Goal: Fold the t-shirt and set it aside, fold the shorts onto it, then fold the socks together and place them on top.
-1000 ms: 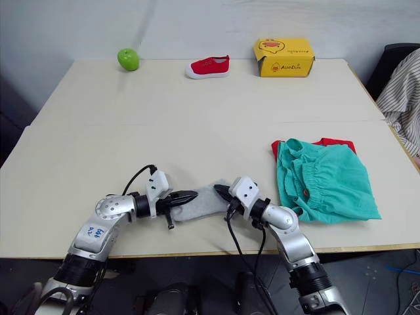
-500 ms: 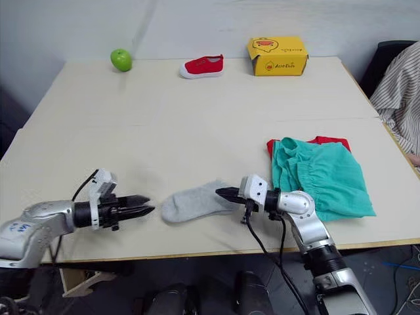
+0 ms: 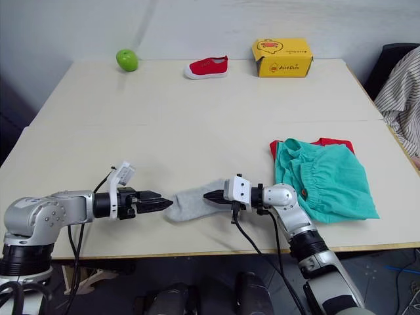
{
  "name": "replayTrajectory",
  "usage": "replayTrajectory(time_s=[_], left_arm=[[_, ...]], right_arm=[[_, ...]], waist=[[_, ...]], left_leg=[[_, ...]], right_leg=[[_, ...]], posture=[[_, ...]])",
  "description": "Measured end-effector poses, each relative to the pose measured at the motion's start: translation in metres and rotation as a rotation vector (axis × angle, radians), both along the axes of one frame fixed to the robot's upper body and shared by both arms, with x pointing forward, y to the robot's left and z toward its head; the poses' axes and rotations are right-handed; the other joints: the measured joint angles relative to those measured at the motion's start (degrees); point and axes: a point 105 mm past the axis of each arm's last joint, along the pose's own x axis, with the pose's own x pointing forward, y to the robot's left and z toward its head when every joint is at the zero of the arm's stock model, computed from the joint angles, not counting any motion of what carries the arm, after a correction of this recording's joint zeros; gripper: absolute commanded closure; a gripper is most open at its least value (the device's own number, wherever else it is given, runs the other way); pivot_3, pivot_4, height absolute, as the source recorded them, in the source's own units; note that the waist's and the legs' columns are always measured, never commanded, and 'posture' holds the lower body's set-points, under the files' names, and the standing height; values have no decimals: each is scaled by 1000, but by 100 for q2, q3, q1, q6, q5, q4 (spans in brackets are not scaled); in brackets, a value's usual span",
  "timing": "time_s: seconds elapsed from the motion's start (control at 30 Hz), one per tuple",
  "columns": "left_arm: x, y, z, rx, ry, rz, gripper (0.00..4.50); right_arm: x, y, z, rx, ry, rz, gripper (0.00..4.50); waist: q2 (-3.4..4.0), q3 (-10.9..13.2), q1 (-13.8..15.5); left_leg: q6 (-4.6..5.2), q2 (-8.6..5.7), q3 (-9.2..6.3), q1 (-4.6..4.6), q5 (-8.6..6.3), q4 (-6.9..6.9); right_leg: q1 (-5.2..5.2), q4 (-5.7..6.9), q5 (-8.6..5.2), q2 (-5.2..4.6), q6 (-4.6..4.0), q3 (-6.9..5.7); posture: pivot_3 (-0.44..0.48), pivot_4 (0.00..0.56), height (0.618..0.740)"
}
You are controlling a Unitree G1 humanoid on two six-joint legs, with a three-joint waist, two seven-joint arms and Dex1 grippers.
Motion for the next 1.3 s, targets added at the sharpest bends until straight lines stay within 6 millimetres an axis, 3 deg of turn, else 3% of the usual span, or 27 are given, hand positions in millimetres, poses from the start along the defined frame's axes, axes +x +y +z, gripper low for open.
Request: replayTrajectory(time_s=[0.2, 0.23, 0.33, 0.7, 0.9, 1.03, 1.13, 1.3], left_arm=[[3, -11, 0, 12, -6, -22, 29], [3, -13, 0, 9, -7, -24, 213], [5, -19, -3, 4, -3, -25, 910], [-1, -28, -15, 17, 55, -39, 4488], [1, -28, -11, 6, 42, -52, 4488], [9, -29, 22, 25, -40, -131, 4488], [11, -41, 43, -8, -87, -211, 4488], [16, -69, 57, -51, -94, -331, 4488]], right_arm=[[1, -4, -5, -21, 4, -9, 4500], [1, -4, -5, -22, 1, -8, 4500], [0, -4, -5, -22, -7, -4, 4500], [-5, 6, -4, -2, -19, 37, 4500], [-6, 8, -6, -9, -17, 44, 4500], [-6, 8, -6, -15, -16, 44, 4500], [-7, 7, -7, -16, -18, 41, 4500], [-8, -1, -8, -40, -25, 28, 4500]], waist=[[5, -11, 26], [4, -12, 36], [4, -12, 45], [4, -12, -32], [4, -12, -34], [-2, -8, -33], [-2, -8, -37], [-3, -8, -17]], left_leg=[[1, -5, -6, 8, 0, 0], [1, -5, -6, 8, 0, 0], [1, -6, -4, 9, 0, 0], [1, -1, -5, 4, 0, -4], [1, 0, -5, 3, 0, -4], [-3, 2, -5, -2, 2, -3], [-3, 2, -4, -3, 2, -5], [-3, -3, -6, -5, 2, -3]], right_leg=[[9, 0, 0, -5, 0, 0], [10, 0, 0, -5, 0, 0], [10, 0, 0, -5, 0, 2], [5, -3, 0, 0, 0, 1], [4, -3, 0, 0, 0, 1], [1, -5, 0, 3, 0, -2], [0, -5, 0, 5, 0, -1], [0, -5, 0, 5, 0, -3]], posture=[[0, 150, 740], [0, 150, 740], [0, 150, 740], [0, 150, 740], [0, 150, 740], [0, 150, 740], [0, 150, 740], [0, 150, 740]])
